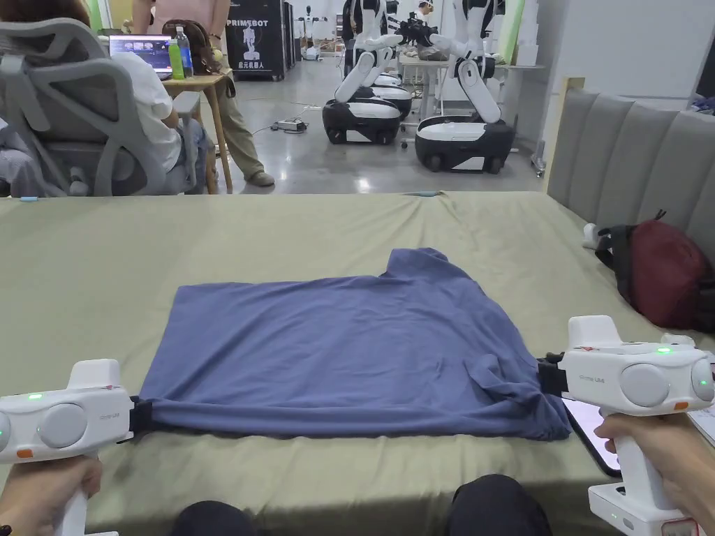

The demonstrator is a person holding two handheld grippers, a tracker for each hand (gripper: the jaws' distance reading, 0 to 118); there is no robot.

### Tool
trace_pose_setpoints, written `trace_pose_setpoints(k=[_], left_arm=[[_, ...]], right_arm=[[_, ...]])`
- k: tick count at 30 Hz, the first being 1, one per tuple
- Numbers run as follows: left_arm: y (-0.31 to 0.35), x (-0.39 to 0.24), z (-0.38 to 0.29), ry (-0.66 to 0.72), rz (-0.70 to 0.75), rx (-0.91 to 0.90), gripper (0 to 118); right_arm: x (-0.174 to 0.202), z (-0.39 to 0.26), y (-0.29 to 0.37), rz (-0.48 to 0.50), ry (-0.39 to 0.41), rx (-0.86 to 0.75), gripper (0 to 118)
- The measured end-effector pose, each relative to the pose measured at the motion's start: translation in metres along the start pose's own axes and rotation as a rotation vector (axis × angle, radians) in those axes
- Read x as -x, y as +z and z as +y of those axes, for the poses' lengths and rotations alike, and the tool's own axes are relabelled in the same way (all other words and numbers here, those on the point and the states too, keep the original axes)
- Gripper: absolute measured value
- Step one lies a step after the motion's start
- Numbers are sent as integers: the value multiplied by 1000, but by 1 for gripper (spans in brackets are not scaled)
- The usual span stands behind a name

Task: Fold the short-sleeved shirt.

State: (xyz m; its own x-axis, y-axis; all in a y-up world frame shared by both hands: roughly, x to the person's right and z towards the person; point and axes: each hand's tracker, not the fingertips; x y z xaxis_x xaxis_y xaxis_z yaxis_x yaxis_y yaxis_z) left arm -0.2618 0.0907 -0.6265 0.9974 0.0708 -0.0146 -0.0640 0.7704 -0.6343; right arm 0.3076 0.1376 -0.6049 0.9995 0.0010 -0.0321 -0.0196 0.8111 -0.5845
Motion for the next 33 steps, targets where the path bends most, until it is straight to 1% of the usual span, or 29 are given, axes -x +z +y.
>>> trace_pose_setpoints(k=[1,2,3,4,6,7,8,9,10,11,14,17,19,21,24,29,33], left_arm=[[1,0,1,-1,-1,-5,5],[2,-1,4,-4,-1,-7,5],[3,-2,5,-8,-1,-10,5],[3,-3,5,-15,0,-14,5],[4,-3,6,-22,2,-18,5],[3,-3,6,-22,1,-20,5],[3,-3,6,-22,0,-19,5],[3,-3,6,-23,1,-17,5],[4,-3,6,-24,0,-17,5],[4,-3,5,-28,-1,-16,5],[2,-2,4,-50,-9,-10,5],[-2,1,7,-68,-24,-7,5],[-3,3,14,-71,-32,-11,5],[-5,3,27,-67,-37,-26,5],[-12,4,57,-59,-39,-57,5],[-50,0,117,-66,-24,-81,5],[-109,-5,149,-106,6,-57,5]], right_arm=[[-1,0,-4,7,5,2,77],[-1,0,-8,7,12,14,109],[0,-1,-13,4,28,41,118],[-3,-5,-20,1,36,53,114],[-7,-11,-30,1,41,61,99],[-8,-15,-36,-9,39,80,93],[-8,-19,-30,-18,47,109,83],[-8,-22,-30,-20,57,139,53],[-8,-26,-32,-24,67,158,18],[-8,-29,-32,-24,71,161,3],[-15,-30,-40,5,64,185,3],[-16,-20,-36,7,65,154,3],[-18,-6,-36,13,59,114,3],[-27,10,-51,14,44,82,3],[-24,47,-58,11,35,47,3],[-20,111,-108,-19,61,9,3],[-14,144,-173,-39,63,28,3]])
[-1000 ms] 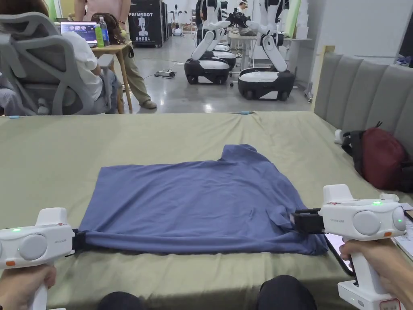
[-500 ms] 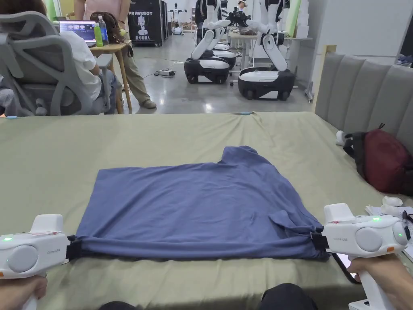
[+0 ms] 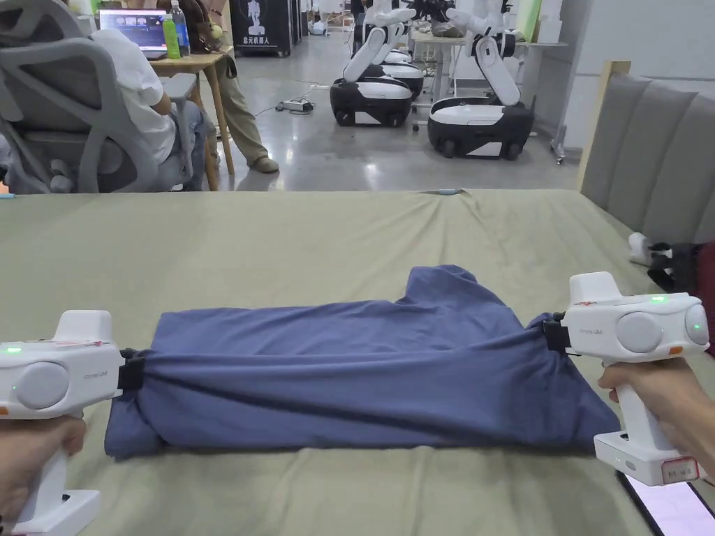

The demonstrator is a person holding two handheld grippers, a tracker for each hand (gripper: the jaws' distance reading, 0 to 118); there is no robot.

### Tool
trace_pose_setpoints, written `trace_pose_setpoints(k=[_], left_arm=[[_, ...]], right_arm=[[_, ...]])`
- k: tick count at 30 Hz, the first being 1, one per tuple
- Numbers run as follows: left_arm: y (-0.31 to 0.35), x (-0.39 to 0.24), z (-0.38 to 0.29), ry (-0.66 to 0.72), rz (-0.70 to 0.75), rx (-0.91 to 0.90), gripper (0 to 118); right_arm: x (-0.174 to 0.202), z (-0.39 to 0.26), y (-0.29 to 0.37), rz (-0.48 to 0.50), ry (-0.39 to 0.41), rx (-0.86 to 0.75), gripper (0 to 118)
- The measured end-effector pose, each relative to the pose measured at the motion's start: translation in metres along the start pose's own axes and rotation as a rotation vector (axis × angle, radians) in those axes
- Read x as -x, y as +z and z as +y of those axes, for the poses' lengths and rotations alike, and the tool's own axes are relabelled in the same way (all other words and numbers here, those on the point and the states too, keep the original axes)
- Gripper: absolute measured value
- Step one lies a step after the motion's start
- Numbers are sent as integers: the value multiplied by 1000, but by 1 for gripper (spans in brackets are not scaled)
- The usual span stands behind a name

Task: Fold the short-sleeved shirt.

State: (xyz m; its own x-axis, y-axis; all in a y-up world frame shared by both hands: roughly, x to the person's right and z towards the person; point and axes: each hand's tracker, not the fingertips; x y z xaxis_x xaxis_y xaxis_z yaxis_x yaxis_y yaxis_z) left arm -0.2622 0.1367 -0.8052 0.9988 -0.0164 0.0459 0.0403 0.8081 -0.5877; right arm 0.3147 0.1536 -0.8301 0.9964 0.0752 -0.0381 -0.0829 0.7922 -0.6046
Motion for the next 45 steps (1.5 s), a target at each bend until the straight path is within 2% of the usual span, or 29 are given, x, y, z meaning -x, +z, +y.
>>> trace_pose_setpoints(k=[4,8,9,10,11,12,13,14,15,16,17,18,19,21,23,25,26,27,29,30,35,36,37,38,39,40,42,45], left_arm=[[-60,2,1,20,2,84,5],[-88,-2,-12,0,10,126,5],[-89,-2,-16,2,7,131,5],[-88,-3,-18,6,6,124,5],[-87,-4,-16,8,7,120,9],[-85,-5,-14,6,7,119,17],[-82,-3,-13,9,8,115,22],[-78,-4,-11,10,13,107,22],[-74,-4,-8,9,30,106,61],[-68,-5,-6,2,61,115,96],[-58,-4,-6,1,80,99,118],[-43,-4,-5,5,85,7,110],[-31,-5,-5,13,71,-21,107],[-7,-7,-9,16,67,-11,115],[16,-15,-18,11,83,4,111],[41,-19,-32,0,85,-15,69],[51,-21,-39,-1,88,-43,37],[63,-23,-47,2,95,-62,3],[80,-20,-59,34,97,-108,0],[87,-18,-63,45,87,-107,0],[99,-10,-64,68,79,-83,0],[99,-9,-62,72,79,-86,3],[96,-7,-59,80,76,-82,21],[93,-6,-56,87,67,-73,53],[88,-5,-55,92,55,-65,102],[81,-5,-54,91,48,-47,118],[60,-3,-54,82,77,-7,109],[34,-2,-53,56,68,9,108]], right_arm=[[5,7,-75,-42,28,29,3],[13,-1,-106,-53,8,105,3],[14,-4,-113,-53,10,115,4],[16,-7,-116,-55,16,120,10],[14,-9,-119,-55,23,120,26],[16,-9,-119,-57,36,118,54],[18,-7,-115,-76,42,110,64],[20,-5,-109,-102,39,98,64],[15,-5,-105,-107,29,77,103],[14,-4,-93,-101,3,35,118],[15,-2,-79,-87,-19,-24,117],[16,-3,-68,-82,-55,-31,114],[15,-2,-44,-77,-67,-15,114],[19,-7,-18,-78,-79,-2,111],[19,-16,8,-63,-86,-21,93],[24,-30,35,-69,-82,-43,51],[28,-37,45,-88,-80,-50,32],[22,-42,49,-87,-76,-49,23],[23,-56,65,-68,-66,-38,18],[23,-61,71,-57,-63,-31,1],[21,-73,95,-80,-41,-34,0],[20,-73,97,-82,-43,-37,0],[18,-74,97,-80,-47,-40,0],[17,-74,97,-73,-51,-41,0],[13,-71,88,-58,-52,-36,0],[13,-71,84,-55,-48,-30,0],[13,-73,77,-58,-32,-24,0],[15,-77,75,-48,-31,-21,0]])
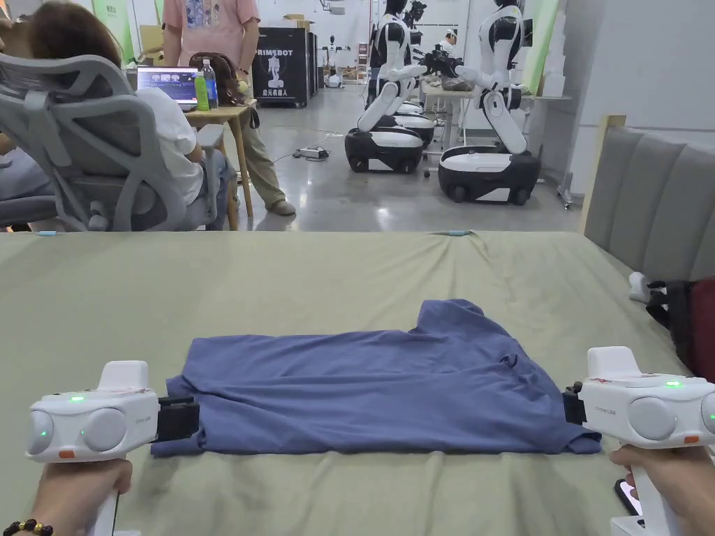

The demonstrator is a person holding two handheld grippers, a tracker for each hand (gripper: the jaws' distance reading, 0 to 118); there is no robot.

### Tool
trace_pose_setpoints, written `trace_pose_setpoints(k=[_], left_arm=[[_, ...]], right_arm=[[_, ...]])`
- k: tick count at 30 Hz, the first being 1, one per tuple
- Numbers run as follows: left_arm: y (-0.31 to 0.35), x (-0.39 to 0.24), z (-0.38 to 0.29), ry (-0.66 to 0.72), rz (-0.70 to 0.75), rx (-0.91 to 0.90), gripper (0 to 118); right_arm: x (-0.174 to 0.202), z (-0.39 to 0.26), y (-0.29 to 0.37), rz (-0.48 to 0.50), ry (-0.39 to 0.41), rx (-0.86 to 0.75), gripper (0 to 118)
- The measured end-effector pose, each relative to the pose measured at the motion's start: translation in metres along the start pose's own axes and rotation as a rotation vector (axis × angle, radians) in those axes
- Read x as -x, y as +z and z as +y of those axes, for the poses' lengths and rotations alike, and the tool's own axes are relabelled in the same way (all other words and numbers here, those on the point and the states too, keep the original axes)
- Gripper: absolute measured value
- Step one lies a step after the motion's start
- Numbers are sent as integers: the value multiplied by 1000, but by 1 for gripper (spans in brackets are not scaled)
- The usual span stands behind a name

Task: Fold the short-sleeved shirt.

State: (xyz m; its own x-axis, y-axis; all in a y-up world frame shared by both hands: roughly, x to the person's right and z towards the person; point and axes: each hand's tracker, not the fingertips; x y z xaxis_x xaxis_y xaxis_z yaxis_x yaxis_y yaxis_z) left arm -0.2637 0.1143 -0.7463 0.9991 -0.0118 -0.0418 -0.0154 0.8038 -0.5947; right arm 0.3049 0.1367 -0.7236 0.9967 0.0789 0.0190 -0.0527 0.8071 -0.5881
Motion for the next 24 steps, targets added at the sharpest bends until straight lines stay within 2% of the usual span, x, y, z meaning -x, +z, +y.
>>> trace_pose_setpoints(k=[3,6,8,10,11,12,13,14,17,18,19,20,21,22,23,24], left_arm=[[-27,-1,-3,7,20,82,108],[-41,-4,-9,32,-37,134,107],[-48,-9,-12,13,-12,167,105],[-48,-11,-11,3,-3,165,78],[-46,-12,-9,-6,-1,155,61],[-43,-14,-8,-6,8,130,19],[-41,-15,-5,-1,-15,114,2],[-40,-16,-3,21,-73,102,2],[-39,-23,-1,-16,-20,112,2],[-39,-23,-1,-16,-22,114,2],[-39,-22,-1,-7,-23,117,2],[-38,-21,-2,10,-26,116,2],[-37,-19,-2,26,-32,115,2],[-36,-18,-2,28,-35,114,2],[-36,-18,-1,28,-37,113,2],[-36,-17,-2,25,-41,112,2]], right_arm=[[-4,-4,-21,19,-21,37,0],[0,-9,-28,6,-4,58,0],[1,-11,-32,-5,6,74,0],[1,-12,-35,-2,4,81,0],[1,-12,-36,0,2,83,0],[0,-11,-37,2,1,82,0],[-1,-9,-39,3,-2,81,0],[-2,-8,-39,6,-7,80,0],[-8,0,-41,14,-41,67,1],[-7,4,-34,12,-45,59,11],[-8,8,-33,14,-47,51,36],[-10,10,-35,14,-47,47,74],[-11,13,-39,12,-47,50,117],[-14,14,-48,4,-45,65,117],[-15,13,-53,0,-45,74,109],[-16,12,-55,3,-43,67,106]])
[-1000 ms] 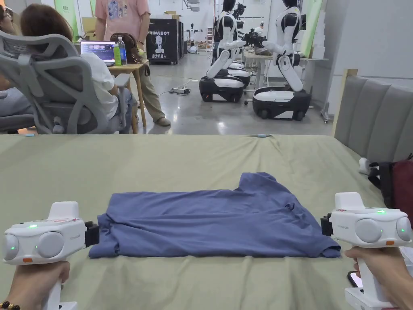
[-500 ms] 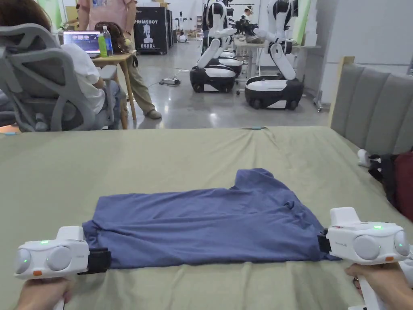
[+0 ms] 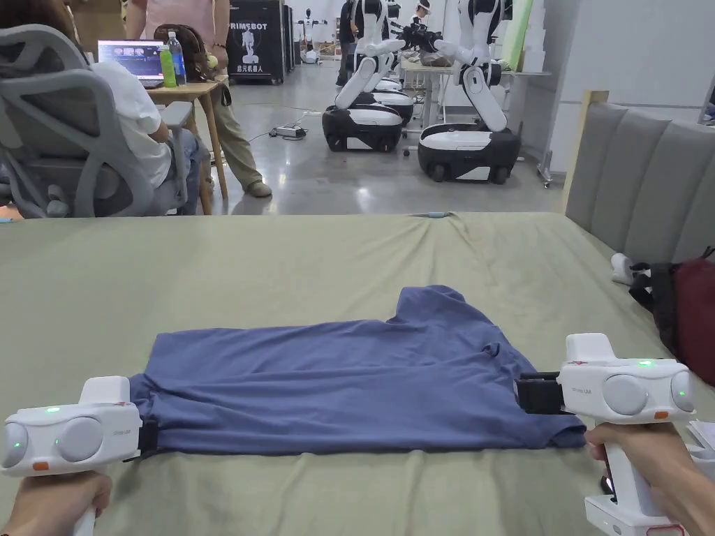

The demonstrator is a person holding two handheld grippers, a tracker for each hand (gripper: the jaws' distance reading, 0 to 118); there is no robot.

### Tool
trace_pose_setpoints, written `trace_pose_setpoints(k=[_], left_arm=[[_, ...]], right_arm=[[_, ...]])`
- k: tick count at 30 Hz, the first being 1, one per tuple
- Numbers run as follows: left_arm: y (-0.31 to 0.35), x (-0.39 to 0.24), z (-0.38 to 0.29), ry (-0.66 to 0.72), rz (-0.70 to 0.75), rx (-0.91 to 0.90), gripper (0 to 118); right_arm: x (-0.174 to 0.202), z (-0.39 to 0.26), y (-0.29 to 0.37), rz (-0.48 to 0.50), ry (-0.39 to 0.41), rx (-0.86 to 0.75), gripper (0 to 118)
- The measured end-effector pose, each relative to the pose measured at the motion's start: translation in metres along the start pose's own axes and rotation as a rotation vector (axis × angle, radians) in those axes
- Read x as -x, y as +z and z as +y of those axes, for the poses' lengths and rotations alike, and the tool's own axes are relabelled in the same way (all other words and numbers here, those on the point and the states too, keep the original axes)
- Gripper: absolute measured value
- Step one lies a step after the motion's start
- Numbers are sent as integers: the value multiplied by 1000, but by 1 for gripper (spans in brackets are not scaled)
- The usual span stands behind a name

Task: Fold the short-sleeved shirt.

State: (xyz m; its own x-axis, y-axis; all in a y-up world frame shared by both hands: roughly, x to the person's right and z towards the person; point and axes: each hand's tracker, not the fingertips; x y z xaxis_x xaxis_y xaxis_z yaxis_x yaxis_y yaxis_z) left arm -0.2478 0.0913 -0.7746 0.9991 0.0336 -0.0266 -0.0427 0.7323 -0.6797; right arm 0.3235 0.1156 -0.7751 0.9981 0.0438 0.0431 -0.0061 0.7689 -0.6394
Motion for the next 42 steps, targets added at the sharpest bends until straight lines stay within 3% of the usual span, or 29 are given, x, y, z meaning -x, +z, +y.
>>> trace_pose_setpoints(k=[5,6,7,9,10,11,13,14,17,19,21,24,33,42], left_arm=[[-2,3,0,-27,-14,-8,2],[-3,5,-1,-20,-22,-12,2],[-3,7,-1,-14,-27,-14,2],[-5,9,-3,-12,-37,-15,2],[-5,9,-3,-12,-38,-13,2],[-5,9,-3,-11,-34,-12,2],[-4,6,-3,-18,-27,-15,2],[-4,5,-2,-23,-23,-13,2],[2,4,2,-43,-16,-6,2],[12,7,5,-42,-28,-19,2],[26,12,7,-39,-44,-46,2],[48,15,3,-43,-62,-54,2],[120,31,-65,-45,-59,-16,2],[95,24,-113,-24,-33,16,3]], right_arm=[[-3,-4,-21,-1,-33,111,107],[-9,-6,-38,21,-9,148,106],[-14,-10,-51,12,-20,192,104],[-15,-20,-66,-29,-27,292,87],[-6,-17,-49,-38,-53,224,86],[2,-13,-40,-73,-5,223,77],[16,-10,-29,33,22,198,19],[20,-10,-21,49,29,193,6],[35,-7,-10,-14,106,230,6],[18,4,-35,5,68,254,6],[7,10,-26,14,-26,225,6],[0,3,1,51,-68,198,6],[2,-64,90,92,2,192,6],[8,-97,57,67,48,237,7]])
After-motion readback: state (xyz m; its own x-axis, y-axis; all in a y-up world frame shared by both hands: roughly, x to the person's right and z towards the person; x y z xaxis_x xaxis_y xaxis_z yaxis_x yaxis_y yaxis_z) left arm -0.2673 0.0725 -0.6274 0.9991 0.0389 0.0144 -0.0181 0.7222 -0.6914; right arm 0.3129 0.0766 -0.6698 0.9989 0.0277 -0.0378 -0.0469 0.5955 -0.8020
